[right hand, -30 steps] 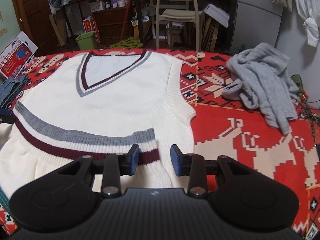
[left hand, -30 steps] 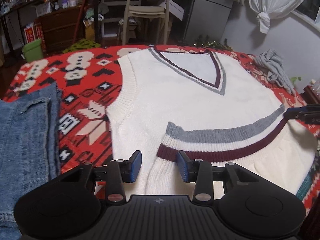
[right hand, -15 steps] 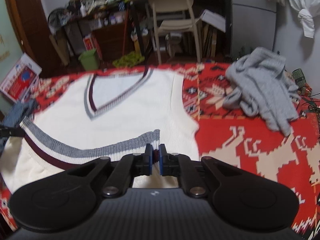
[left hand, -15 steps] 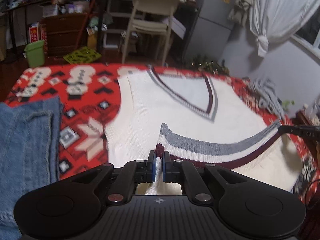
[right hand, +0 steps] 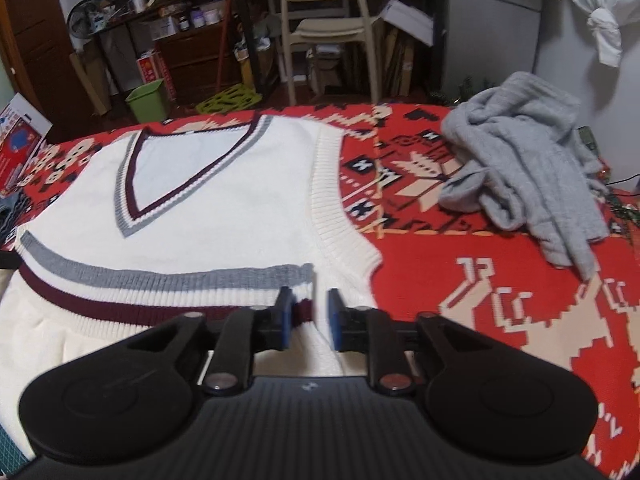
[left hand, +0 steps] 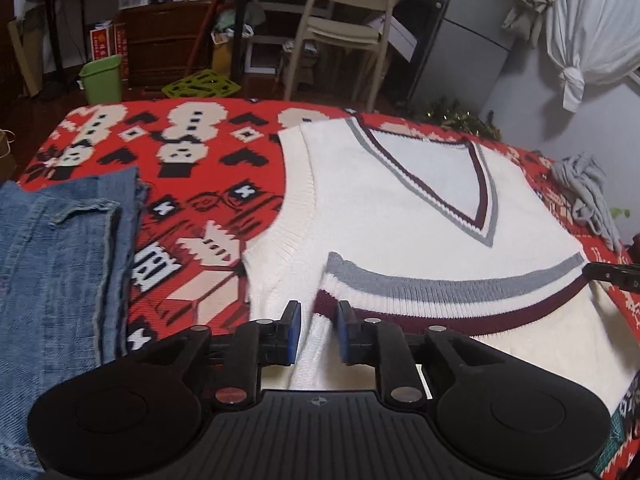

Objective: Fold clothes
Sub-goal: 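Close both tools and press them on the folded sweater to smooth it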

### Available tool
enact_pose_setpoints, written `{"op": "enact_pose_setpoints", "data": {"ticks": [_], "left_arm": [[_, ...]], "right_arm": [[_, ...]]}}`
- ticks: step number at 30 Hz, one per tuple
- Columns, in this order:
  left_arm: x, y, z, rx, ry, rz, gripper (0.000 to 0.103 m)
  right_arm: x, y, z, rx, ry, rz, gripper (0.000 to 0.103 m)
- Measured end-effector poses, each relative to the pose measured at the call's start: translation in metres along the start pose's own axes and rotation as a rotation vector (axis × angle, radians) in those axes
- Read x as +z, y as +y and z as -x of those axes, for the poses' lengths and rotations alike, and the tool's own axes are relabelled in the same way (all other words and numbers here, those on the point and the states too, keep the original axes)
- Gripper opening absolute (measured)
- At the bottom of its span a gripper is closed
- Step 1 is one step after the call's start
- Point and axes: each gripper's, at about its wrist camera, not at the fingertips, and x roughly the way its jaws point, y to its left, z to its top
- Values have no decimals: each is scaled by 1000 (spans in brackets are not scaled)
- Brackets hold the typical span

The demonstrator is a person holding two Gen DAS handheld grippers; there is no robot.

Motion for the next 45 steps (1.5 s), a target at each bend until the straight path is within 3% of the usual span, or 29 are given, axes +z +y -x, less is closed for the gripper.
{"op": "enact_pose_setpoints", "data": {"ticks": [4, 9, 19, 31, 36, 38, 40, 42, 45], "left_arm": [[-6, 0, 19, 30, -8, -34, 39], [-28, 6, 39, 47, 28, -13, 41], [-70, 11, 67, 23, 61, 53, 41], [-88, 17, 66, 30, 88, 135, 40], [-90, 16, 65, -16, 93, 146, 27], [-91, 13, 65, -7, 99, 132, 25], [-92, 10, 65, 11, 104, 114, 13], [-92, 4, 65, 41, 98, 82, 8], [-93, -5, 69, 81, 82, 8, 6]], "right_arm": [[-6, 0, 25, -8, -20, 7, 30], [-18, 0, 57, -7, -27, 11, 41], [-68, -8, 93, -10, 2, -70, 47], [-91, -25, 99, -25, 17, -161, 48], [-100, -33, 98, 3, 34, -189, 47], [-102, -33, 95, 25, 51, -188, 42], [-104, -32, 95, 35, 53, -190, 28], [-105, -31, 94, 34, 53, -187, 16], [-103, -29, 94, 23, 58, -179, 8]]}}
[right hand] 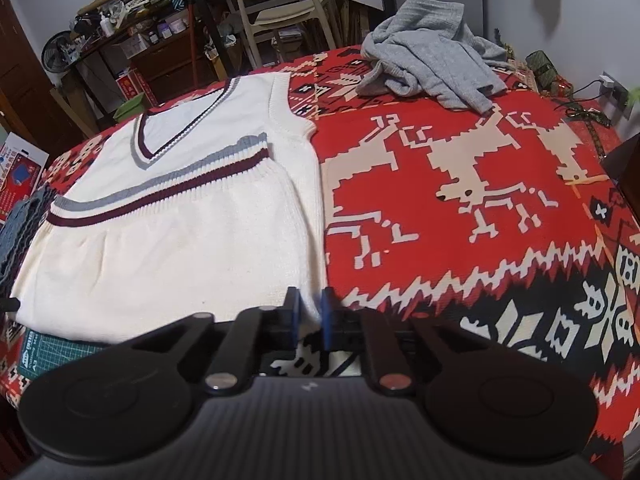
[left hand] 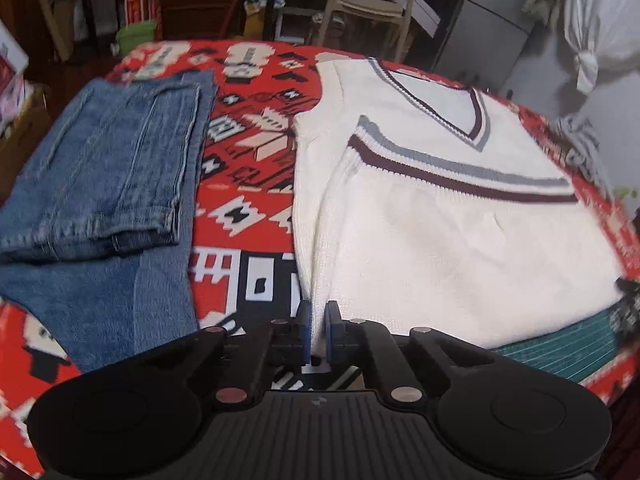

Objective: Fold clothes
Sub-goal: 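Close both tools and press them on the folded sweater to smooth it, then open both tools and move them to the folded edge of the sweater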

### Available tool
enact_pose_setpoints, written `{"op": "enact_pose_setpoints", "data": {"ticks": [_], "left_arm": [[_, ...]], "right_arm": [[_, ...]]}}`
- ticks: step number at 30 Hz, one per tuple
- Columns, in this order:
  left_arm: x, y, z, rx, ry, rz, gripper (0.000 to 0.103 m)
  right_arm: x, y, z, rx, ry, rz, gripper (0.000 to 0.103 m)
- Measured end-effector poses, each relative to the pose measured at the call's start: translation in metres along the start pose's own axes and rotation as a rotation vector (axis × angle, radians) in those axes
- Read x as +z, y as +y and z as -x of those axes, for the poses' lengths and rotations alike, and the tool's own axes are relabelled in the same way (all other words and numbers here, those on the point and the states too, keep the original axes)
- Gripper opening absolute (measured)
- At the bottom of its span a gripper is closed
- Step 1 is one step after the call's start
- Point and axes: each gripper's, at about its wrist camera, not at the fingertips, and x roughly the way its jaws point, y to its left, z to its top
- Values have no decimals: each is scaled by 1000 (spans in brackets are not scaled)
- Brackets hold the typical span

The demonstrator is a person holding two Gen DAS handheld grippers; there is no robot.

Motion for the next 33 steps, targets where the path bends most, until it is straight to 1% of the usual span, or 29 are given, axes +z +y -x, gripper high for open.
{"op": "enact_pose_setpoints", "data": {"ticks": [2, 3, 6, 11, 14, 15, 16, 17, 18, 19, 20, 21, 23, 24, 26, 27, 28, 29, 30, 31, 32, 33], "left_arm": [[-2, -6, 4, 28, -12, -53, 6], [-2, -5, 7, 31, -12, -60, 6], [-5, 1, 17, 12, 11, -47, 6], [-21, 4, 21, -9, 70, -60, 6], [-27, 4, 19, -8, 75, -50, 7], [-27, 3, 20, -4, 71, -52, 8], [-27, 2, 21, 5, 71, -51, 14], [-27, 1, 21, 17, 73, -56, 16], [-27, 1, 22, 29, 71, -62, 20], [-28, 1, 23, 43, 70, -66, 28], [-29, 1, 25, 56, 70, -68, 31], [-29, 2, 27, 69, 69, -71, 35], [-31, 5, 34, 67, 53, -58, 36], [-30, 6, 37, 69, 44, -45, 39], [-27, 6, 46, 81, 20, -26, 44], [-23, 0, 50, 92, 0, -33, 48], [-19, -6, 54, 103, -20, -43, 55], [-16, -12, 57, 115, -41, -53, 58], [-12, -19, 61, 126, -61, -63, 62], [-8, -25, 65, 138, -82, -73, 64], [-4, -33, 66, 135, -94, -86, 66], [0, -42, 65, 122, -103, -93, 68]], "right_arm": [[1, 3, 3, -8, 15, 21, 7], [2, 6, 5, -13, 24, 37, 6], [2, 5, 19, -10, 39, 42, 6], [-14, -2, 42, -5, 63, 31, 6], [-29, -4, 41, -20, 87, 24, 7], [-32, -6, 40, -21, 88, 10, 7], [-36, -8, 39, -22, 89, -3, 8], [-36, -8, 39, -25, 89, -15, 8], [-35, -5, 39, -40, 91, 0, 10], [-35, -3, 40, -56, 93, 16, 14], [-34, 0, 41, -73, 91, 40, 19], [-33, 2, 43, -89, 89, 64, 21], [-29, 9, 49, -115, 74, 109, 28], [-26, 13, 54, -125, 62, 130, 31], [-21, 21, 63, -144, 36, 172, 40], [-18, 26, 68, -153, 23, 193, 48], [-15, 30, 73, -162, 10, 214, 53], [-12, 34, 77, -172, -3, 235, 64], [-9, 41, 80, -160, -19, 250, 74], [-5, 49, 83, -149, -35, 264, 79], [-2, 57, 86, -137, -51, 279, 86], [1, 65, 87, -122, -66, 288, 91]]}}
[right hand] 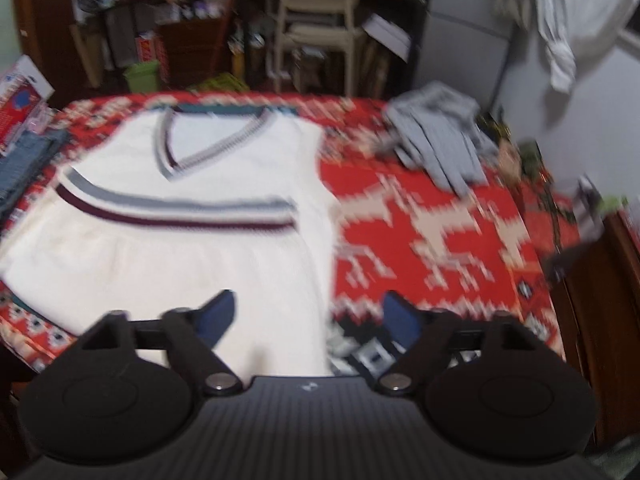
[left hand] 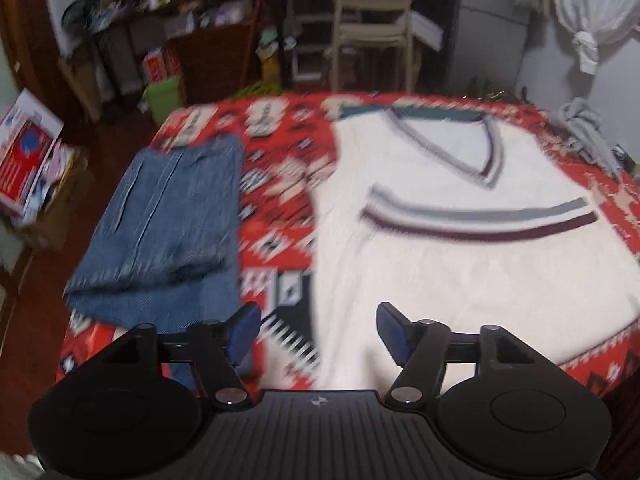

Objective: Fold clothes
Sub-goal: 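Open both tools and move them to the folded edge of the sweater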

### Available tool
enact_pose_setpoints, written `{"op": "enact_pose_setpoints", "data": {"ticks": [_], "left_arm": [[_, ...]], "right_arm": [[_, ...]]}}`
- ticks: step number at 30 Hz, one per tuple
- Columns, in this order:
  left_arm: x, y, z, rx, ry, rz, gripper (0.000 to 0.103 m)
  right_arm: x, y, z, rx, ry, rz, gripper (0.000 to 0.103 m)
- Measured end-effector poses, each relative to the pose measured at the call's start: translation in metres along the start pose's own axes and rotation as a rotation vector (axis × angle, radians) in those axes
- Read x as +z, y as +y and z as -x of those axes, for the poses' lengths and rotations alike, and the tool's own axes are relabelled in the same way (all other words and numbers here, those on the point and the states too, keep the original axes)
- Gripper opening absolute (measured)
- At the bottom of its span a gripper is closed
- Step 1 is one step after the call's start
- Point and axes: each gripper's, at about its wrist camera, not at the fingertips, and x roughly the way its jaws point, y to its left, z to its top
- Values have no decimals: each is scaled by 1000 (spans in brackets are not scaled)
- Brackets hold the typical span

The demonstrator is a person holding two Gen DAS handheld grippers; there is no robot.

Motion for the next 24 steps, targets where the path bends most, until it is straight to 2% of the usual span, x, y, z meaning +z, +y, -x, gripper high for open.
{"op": "enact_pose_setpoints", "data": {"ticks": [3, 8, 10, 17, 20, 24], "left_arm": [[10, -27, -6, -47, -19, -13, 70], [15, -67, -34, -108, -5, -53, 70], [11, -75, -45, -101, 6, -60, 70], [-4, -99, -77, -63, 36, -73, 70], [-7, -98, -78, -66, 30, -52, 74], [-7, -101, -81, -76, 33, -54, 85]], "right_arm": [[15, 22, 1, 44, -44, 10, 102], [23, 64, -31, 57, -29, 34, 102], [19, 78, -50, 60, 13, 34, 102], [4, 89, -92, 62, 47, -26, 102], [-5, 89, -107, 62, 102, -17, 102], [-6, 89, -107, 53, 96, -26, 102]]}}
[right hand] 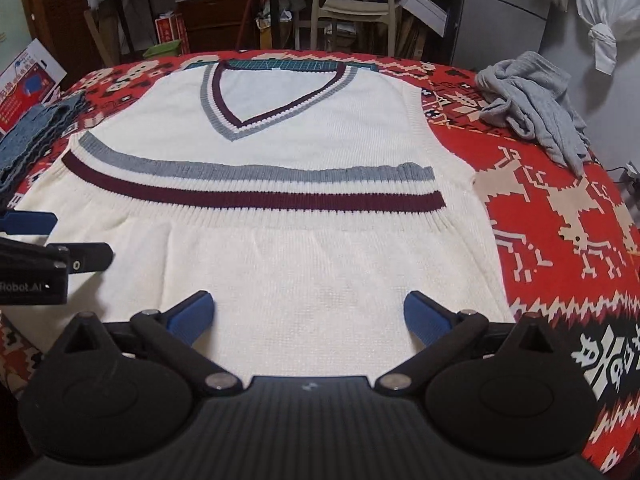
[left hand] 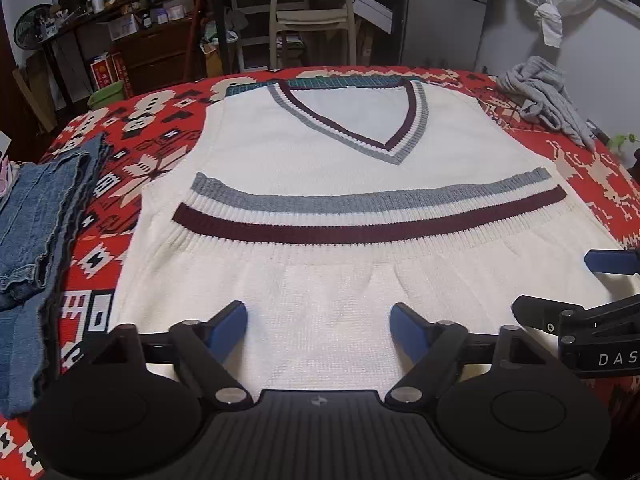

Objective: Fold clothes
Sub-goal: 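Open both tools and move them to the folded edge of the sweater, then close both tools and press along the folded edge to flatten it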

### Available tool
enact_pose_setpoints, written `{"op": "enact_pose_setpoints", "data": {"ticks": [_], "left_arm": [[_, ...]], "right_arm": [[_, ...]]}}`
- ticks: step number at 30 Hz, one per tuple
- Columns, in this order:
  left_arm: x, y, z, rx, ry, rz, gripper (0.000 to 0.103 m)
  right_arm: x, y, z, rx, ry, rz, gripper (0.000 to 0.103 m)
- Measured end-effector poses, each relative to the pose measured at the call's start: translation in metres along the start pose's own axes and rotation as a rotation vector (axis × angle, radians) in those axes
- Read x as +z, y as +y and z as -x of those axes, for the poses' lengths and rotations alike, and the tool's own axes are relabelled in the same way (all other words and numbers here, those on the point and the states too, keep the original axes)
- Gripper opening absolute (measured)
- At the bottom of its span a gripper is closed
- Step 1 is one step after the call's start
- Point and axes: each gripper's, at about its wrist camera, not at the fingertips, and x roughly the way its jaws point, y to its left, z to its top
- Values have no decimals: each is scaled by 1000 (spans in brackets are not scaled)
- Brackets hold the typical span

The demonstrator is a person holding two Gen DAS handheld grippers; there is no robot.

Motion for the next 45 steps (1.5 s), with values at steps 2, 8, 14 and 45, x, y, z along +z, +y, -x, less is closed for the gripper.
{"op": "enact_pose_setpoints", "data": {"ticks": [2, 8, 14, 45], "left_arm": [[-1, -3, -2, -7, 4, -15, 92], [-1, -4, -5, -5, 33, -6, 103], [0, -2, -5, -22, 44, -12, 103], [-8, -9, 42, -185, -41, -11, 13]], "right_arm": [[-1, 0, 0, -4, -3, -5, 102], [-3, 1, 0, -18, -13, -19, 102], [-3, 0, 0, -22, -19, -29, 102], [-7, 17, 55, 59, -113, -45, 23]]}}
